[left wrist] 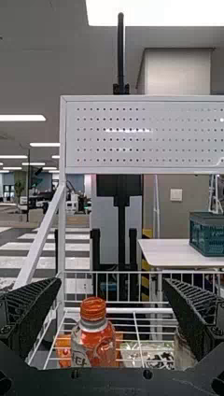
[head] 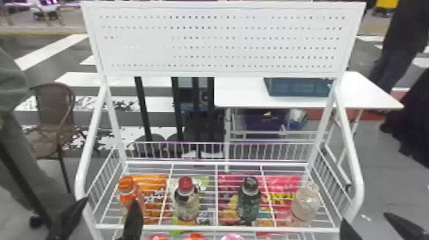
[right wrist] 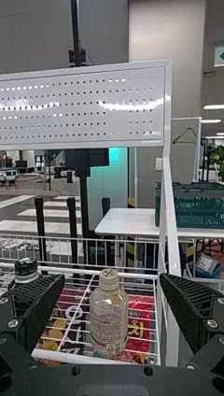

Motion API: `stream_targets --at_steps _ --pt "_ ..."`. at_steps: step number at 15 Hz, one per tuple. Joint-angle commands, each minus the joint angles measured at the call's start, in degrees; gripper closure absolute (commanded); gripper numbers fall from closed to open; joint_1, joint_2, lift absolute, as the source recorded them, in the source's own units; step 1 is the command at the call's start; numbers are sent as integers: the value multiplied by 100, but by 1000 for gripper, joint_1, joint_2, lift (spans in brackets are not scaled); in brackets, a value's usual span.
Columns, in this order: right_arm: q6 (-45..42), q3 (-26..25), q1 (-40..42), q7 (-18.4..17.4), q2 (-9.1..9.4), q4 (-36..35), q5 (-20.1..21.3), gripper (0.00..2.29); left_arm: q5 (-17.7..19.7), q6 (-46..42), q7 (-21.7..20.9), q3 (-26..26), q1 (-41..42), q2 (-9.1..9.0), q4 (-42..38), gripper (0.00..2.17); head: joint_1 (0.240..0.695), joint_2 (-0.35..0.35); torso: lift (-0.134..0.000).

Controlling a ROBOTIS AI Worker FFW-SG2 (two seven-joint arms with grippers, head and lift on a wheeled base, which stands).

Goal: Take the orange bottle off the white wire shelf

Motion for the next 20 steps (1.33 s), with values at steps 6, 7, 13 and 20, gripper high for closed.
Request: stream_targets --at_steps 6,7,13,20 --pt "-8 9 9 0 4 6 -1 140 -9 -128 53 -281 -465 -9 902 90 499 0 0" --pt "-8 0 18 0 4 6 8 140 -9 -181 53 -342 -605 -26 1157 90 499 0 0" --pt "-8 0 27 0 12 -3 17 140 0 -972 80 -659 -1405 -114 2809 90 499 0 0" --pt "-8 0 9 0 12 32 43 140 79 -1200 80 -659 -2258 -149 4005 90 499 0 0"
